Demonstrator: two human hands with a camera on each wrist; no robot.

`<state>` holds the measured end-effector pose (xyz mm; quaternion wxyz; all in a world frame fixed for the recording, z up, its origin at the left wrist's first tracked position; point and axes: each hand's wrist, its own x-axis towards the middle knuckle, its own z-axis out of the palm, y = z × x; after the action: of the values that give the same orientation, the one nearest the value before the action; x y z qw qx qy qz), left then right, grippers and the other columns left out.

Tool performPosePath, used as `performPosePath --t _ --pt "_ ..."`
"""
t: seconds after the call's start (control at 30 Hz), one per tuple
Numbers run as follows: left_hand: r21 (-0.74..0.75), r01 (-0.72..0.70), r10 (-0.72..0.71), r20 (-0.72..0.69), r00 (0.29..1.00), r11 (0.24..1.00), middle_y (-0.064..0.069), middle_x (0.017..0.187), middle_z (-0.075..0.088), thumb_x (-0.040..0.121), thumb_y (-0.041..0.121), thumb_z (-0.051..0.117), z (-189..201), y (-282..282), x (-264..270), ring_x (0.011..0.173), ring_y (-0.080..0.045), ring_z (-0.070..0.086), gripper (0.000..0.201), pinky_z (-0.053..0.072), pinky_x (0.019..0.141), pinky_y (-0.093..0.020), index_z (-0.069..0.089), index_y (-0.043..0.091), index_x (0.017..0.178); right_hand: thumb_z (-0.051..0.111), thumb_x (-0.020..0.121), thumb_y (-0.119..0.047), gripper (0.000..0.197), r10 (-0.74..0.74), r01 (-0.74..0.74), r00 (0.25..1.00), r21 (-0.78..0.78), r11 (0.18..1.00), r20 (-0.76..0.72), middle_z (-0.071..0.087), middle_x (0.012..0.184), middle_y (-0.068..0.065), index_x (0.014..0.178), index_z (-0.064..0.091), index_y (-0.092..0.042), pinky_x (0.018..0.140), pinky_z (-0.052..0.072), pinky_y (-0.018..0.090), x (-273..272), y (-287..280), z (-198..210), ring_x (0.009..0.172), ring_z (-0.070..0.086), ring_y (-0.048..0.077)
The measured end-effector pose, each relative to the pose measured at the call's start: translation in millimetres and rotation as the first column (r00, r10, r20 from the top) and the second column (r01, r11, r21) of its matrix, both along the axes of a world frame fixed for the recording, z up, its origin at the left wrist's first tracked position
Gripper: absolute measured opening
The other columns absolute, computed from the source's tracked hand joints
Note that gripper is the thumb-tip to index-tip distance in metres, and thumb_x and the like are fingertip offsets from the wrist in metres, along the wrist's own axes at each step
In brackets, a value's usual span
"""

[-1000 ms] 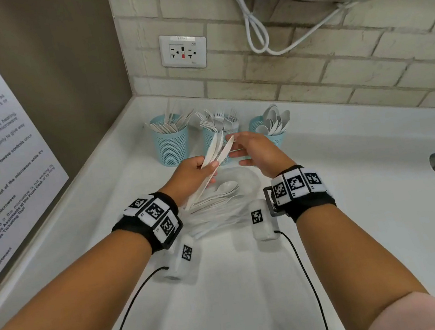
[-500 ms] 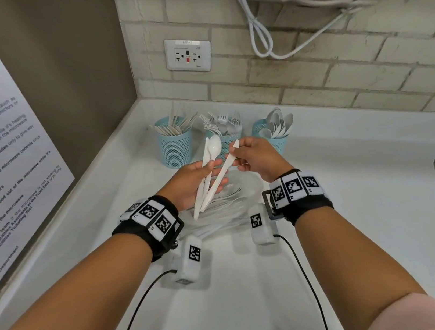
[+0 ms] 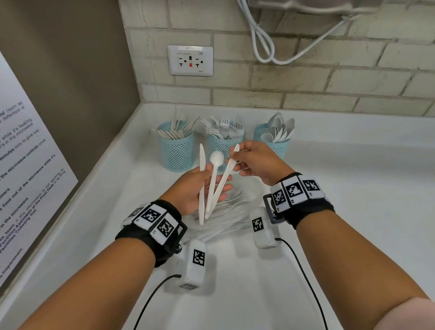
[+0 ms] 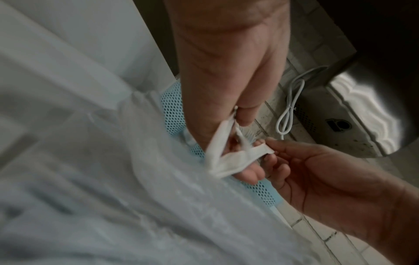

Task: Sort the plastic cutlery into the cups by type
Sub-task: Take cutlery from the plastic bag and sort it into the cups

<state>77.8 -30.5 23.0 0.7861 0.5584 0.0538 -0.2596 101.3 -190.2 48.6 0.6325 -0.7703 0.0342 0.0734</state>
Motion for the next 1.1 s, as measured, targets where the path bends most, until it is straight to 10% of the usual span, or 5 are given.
performPosePath --t 0.37,0.77,1.1 --pt "0.138 -0.023 0.009 0.103 0.995 0.99 -0.005 0.08 0.053 0.099 0.006 0.042 -6 -10 -3 0.068 -0.013 0.056 0.016 0.051 0.051 -0.019 0.057 0.006 0.094 0.054 0.092 -0.009 0.009 0.026 -0.027 0.999 -0.05 0.998 -0.039 0.067 0.078 0.004 0.086 0.054 -0.016 0.044 0.046 0.015 2 13 -4 0.047 0.059 0.004" --pt "0.574 -0.072 -0.196 0.391 0.899 0.815 -0.008 0.104 0.053 0.102 0.016 0.027 -9 -11 -4 0.072 -0.011 0.055 0.032 0.047 0.06 -0.02 0.044 0.005 0.127 0.065 0.087 -0.032 0.036 0.119 -0.107 0.99 -0.134 0.985 0.079 0.065 0.088 0.004 0.111 0.052 -0.009 0.049 0.048 0.019 -3 23 -5 0.062 0.06 0.012" --pt "0.226 -0.095 0.006 0.366 0.931 0.969 -0.009 0.093 0.063 0.102 0.01 0.035 -11 -1 -9 0.071 -0.008 0.068 0.028 0.056 0.069 -0.02 0.052 0.002 0.122 0.063 0.087 -0.004 0.016 0.059 -0.061 0.998 0.061 0.996 0.033 0.066 0.083 -0.001 0.091 0.056 -0.018 0.051 0.05 0.016 -1 16 -8 0.068 0.063 0.009"
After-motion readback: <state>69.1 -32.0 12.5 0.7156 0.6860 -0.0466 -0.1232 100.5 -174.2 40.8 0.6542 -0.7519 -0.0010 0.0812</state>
